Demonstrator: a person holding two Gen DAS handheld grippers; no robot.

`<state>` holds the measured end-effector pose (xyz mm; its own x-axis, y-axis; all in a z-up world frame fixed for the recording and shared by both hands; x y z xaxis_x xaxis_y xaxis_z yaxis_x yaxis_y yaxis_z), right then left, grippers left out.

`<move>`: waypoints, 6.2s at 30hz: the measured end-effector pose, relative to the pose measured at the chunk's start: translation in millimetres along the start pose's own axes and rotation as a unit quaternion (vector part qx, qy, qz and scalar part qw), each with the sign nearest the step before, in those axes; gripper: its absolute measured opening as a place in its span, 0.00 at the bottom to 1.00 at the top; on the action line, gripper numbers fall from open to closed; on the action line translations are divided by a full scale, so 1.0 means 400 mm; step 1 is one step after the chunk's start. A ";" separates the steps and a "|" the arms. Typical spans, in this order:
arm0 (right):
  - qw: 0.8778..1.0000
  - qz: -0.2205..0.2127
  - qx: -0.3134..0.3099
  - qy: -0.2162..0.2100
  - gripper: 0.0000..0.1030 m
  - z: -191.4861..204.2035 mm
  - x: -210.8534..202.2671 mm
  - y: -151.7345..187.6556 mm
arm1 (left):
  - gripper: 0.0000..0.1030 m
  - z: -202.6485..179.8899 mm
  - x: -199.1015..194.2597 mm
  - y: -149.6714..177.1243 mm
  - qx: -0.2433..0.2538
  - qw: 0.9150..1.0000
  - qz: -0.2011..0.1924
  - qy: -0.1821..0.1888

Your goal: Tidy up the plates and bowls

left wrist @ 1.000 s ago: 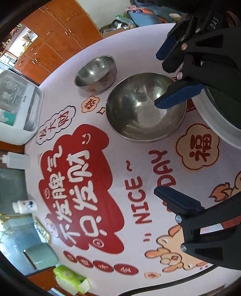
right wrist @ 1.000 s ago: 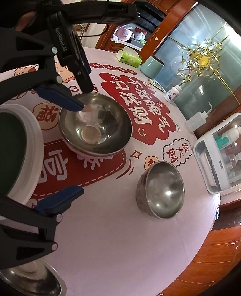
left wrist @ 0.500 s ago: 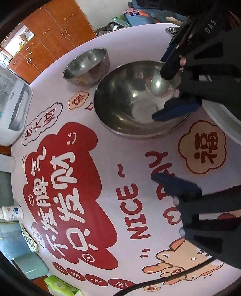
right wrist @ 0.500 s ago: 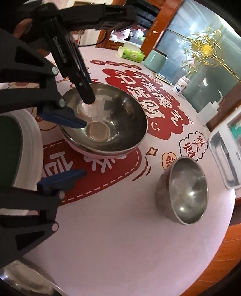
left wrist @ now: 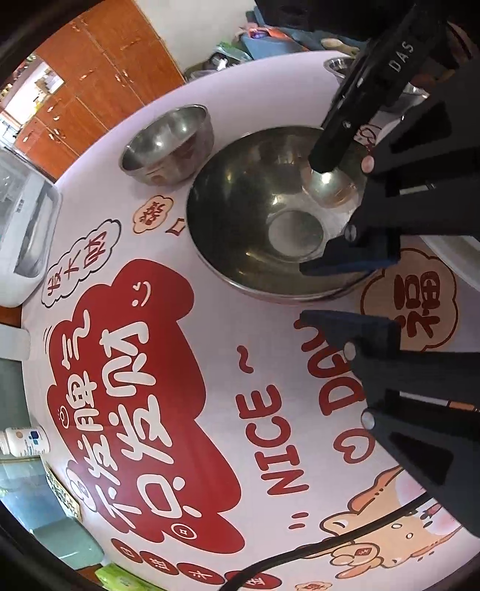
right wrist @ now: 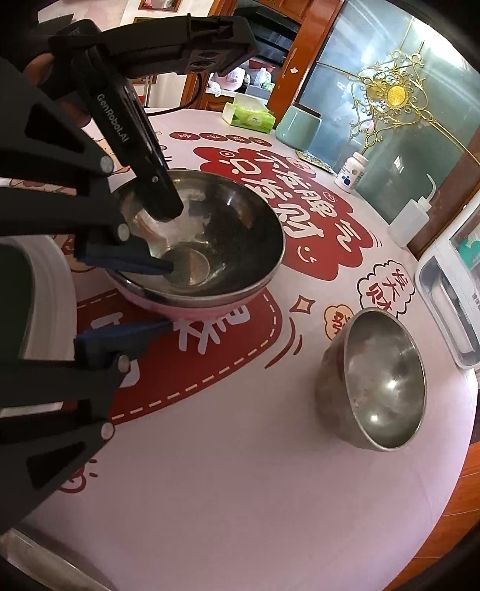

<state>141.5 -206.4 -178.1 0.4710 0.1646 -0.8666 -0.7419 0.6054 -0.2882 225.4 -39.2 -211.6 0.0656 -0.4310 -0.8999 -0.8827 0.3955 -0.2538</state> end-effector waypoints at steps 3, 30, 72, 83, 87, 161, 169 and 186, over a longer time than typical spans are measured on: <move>1.000 0.000 0.000 0.000 0.21 0.000 0.000 0.000 | 0.12 -0.003 0.000 0.002 0.003 1.000 -0.001 -0.005; 0.999 -0.020 -0.027 0.000 0.20 0.026 -0.114 0.059 | 0.12 -0.059 -0.118 0.073 0.030 0.999 -0.018 -0.005; 0.997 -0.048 -0.036 -0.043 0.20 -0.240 -0.439 0.244 | 0.14 -0.441 -0.227 0.359 0.058 0.997 -0.043 -0.006; 0.999 -0.033 -0.023 -0.032 0.20 -0.372 -0.478 0.246 | 0.14 -0.583 -0.161 0.387 0.071 0.997 -0.030 -0.004; 0.999 -0.025 -0.020 -0.027 0.20 -0.416 -0.482 0.238 | 0.15 -0.616 -0.131 0.392 0.069 0.997 -0.024 -0.005; 0.997 -0.009 -0.080 -0.004 0.63 -0.522 -0.529 0.174 | 0.62 -0.647 -0.157 0.364 -0.011 0.995 -0.083 -0.048; 0.995 -0.041 -0.093 -0.008 0.64 -0.492 -0.573 0.135 | 0.71 -0.584 -0.248 0.326 -0.044 0.991 -0.111 -0.062; 0.991 -0.068 -0.115 0.002 0.70 -0.397 -0.555 -0.024 | 0.75 -0.495 -0.264 0.191 -0.070 0.986 -0.119 -0.089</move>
<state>-31.6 -372.3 -47.5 0.5726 0.0895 -0.8150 -0.7608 0.4284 -0.4875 58.7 -124.0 -65.7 0.3482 -0.3435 -0.8722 -0.8877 0.1784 -0.4246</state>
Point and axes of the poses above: each gripper's, at about its wrist camera, not at the fingertips, and x roughly the way its jaws point, z to its left, y to its underside, the point moved 2 cm from there along x, roughly the way its jaws point, and after that the axes turned 6 degrees about y, right-handed, at the moved point
